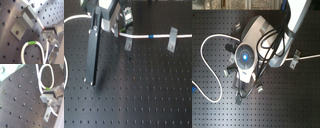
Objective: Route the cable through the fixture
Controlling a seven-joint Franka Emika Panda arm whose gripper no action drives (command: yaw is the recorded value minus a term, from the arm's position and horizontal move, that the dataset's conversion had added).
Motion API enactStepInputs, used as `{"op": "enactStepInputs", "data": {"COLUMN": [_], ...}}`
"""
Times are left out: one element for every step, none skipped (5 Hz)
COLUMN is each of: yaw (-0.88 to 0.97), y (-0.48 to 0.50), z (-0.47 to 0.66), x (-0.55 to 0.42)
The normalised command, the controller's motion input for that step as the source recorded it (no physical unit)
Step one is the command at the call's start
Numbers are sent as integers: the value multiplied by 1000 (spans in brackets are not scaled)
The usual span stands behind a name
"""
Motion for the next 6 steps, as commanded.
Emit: {"op": "enactStepInputs", "data": {"yaw": [0,0,0,0,0,0], "y": [-2,-47,-374,-419,-427,-152], "z": [-248,-509,-393,-289,-123,-4], "x": [-7,-24,1,172,322,185]}}
